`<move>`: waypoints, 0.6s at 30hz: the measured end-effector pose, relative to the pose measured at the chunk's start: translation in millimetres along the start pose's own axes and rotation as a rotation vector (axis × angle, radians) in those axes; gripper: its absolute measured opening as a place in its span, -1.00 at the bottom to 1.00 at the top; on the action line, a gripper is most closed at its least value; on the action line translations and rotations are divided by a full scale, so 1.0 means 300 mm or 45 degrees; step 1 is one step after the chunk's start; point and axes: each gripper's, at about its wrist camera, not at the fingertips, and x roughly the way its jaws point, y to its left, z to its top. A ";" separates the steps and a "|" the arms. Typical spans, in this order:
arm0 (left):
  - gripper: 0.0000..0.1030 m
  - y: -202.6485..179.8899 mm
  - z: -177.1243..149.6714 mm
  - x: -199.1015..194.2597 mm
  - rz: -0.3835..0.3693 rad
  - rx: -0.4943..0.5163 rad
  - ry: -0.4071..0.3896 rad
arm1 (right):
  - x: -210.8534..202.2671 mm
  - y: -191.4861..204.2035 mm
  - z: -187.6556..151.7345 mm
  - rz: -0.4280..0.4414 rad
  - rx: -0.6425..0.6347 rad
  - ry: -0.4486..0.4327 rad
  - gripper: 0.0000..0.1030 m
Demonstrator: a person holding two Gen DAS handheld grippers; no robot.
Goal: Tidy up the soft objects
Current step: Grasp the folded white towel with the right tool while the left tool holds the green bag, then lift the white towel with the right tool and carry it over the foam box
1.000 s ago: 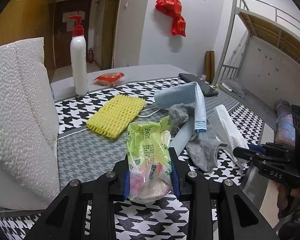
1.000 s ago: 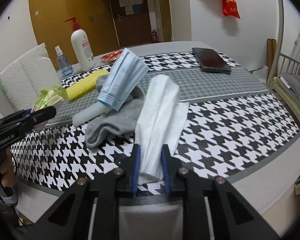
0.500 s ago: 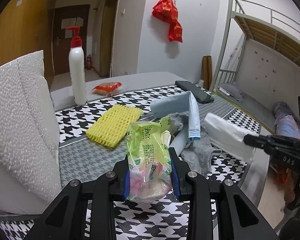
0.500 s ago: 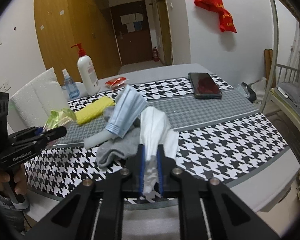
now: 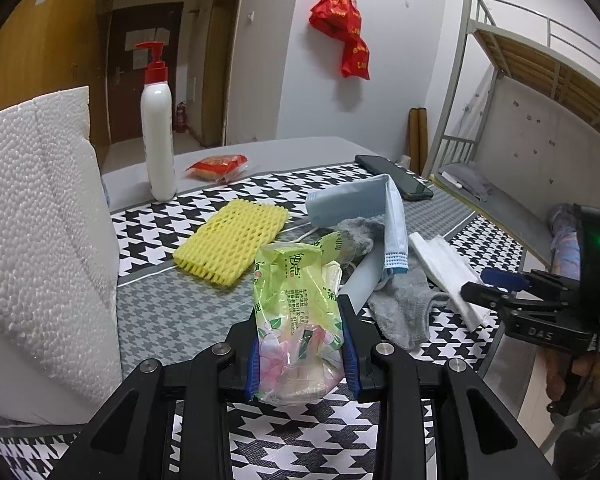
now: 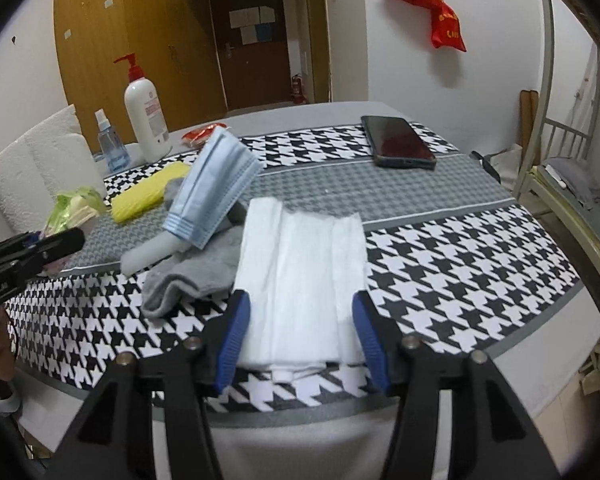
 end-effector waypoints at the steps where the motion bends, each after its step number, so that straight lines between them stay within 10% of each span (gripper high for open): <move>1: -0.34 0.000 -0.001 0.000 0.000 -0.001 -0.001 | 0.010 -0.001 0.002 -0.008 -0.008 0.002 0.12; 18: -0.34 -0.005 -0.006 -0.022 0.012 0.005 -0.023 | 0.057 0.029 0.013 -0.023 -0.102 0.064 0.03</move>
